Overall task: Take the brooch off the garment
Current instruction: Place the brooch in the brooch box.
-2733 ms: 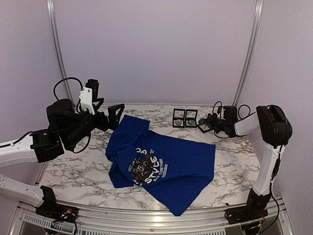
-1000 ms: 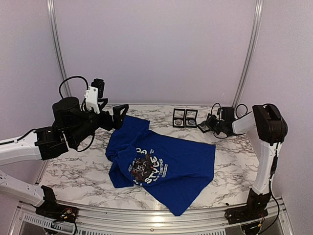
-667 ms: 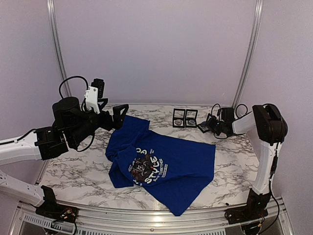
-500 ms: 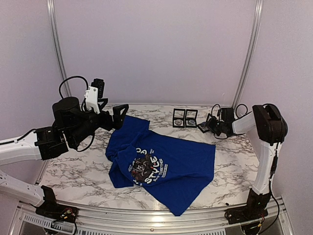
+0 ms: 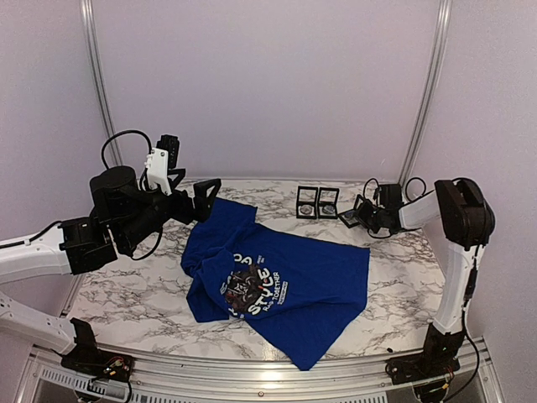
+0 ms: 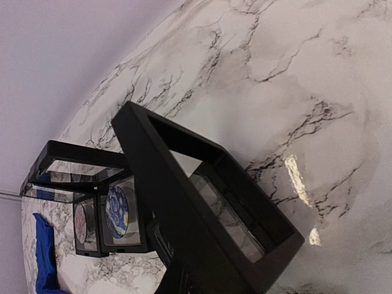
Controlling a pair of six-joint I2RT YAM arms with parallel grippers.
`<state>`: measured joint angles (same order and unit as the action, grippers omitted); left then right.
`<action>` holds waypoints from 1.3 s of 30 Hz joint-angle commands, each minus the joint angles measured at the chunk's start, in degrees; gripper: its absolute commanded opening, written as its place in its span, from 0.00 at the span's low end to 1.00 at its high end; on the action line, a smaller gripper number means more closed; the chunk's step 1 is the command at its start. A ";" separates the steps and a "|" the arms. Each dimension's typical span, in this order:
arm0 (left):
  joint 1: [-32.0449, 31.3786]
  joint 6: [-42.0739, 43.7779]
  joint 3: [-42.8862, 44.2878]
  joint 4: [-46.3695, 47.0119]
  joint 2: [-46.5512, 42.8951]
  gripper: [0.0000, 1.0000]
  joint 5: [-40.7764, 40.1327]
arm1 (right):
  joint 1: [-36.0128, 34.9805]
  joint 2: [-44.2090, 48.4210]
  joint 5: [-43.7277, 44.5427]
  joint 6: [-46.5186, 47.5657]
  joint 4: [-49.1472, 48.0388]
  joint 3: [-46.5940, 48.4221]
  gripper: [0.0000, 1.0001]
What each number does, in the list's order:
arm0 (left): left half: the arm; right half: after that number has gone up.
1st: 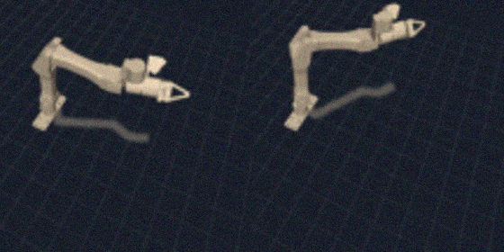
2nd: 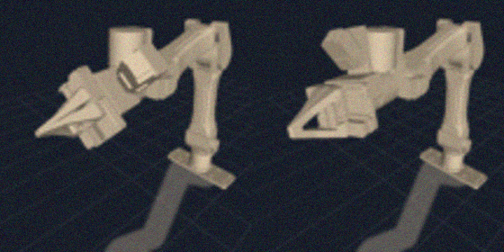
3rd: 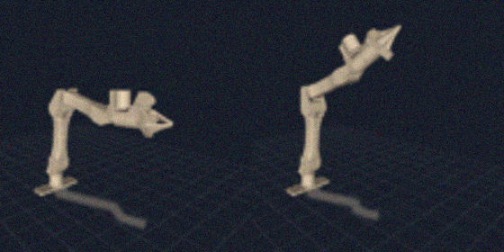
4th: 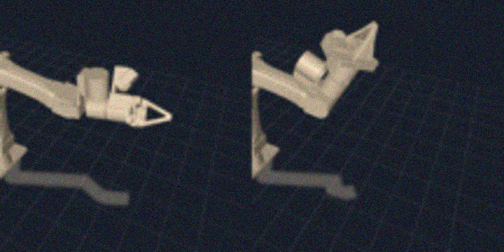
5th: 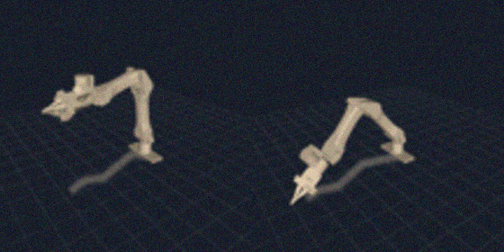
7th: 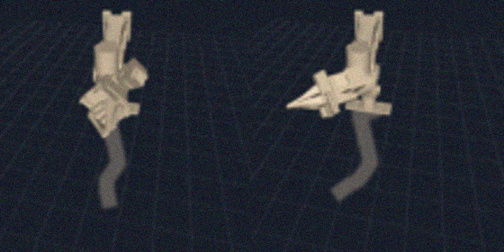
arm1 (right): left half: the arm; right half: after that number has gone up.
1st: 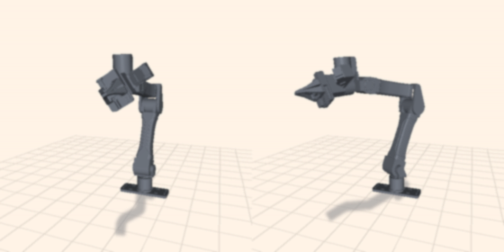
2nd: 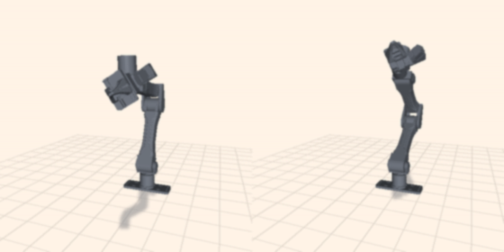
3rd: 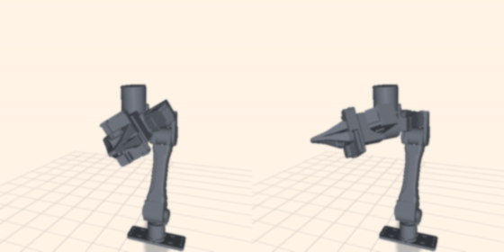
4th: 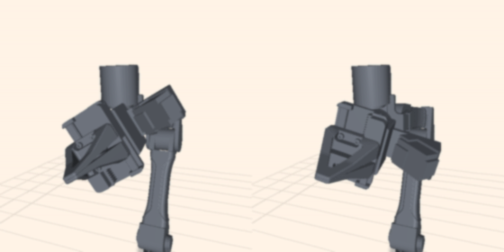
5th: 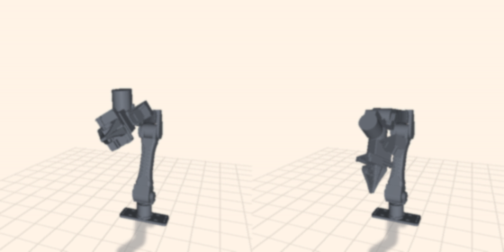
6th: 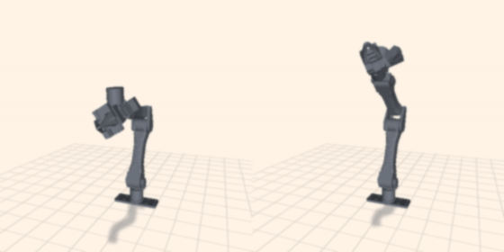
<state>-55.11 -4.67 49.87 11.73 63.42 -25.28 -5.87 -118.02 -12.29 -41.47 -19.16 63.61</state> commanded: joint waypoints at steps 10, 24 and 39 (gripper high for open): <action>0.36 0.72 -0.90 1.98 -1.43 0.99 1.44 | -0.83 3.23 1.55 1.17 2.82 0.72 0.15; 0.36 0.27 -2.07 2.54 -2.62 0.99 1.88 | -1.21 3.88 1.92 1.83 5.12 1.28 0.18; 1.85 -5.14 -2.98 2.35 -1.64 0.99 2.36 | -5.66 10.88 3.61 4.97 8.81 -0.16 0.51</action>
<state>-54.33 -6.61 48.34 13.06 61.98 -23.40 -9.10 -111.18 -10.22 -38.54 -12.47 63.59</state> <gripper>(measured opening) 0.989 0.455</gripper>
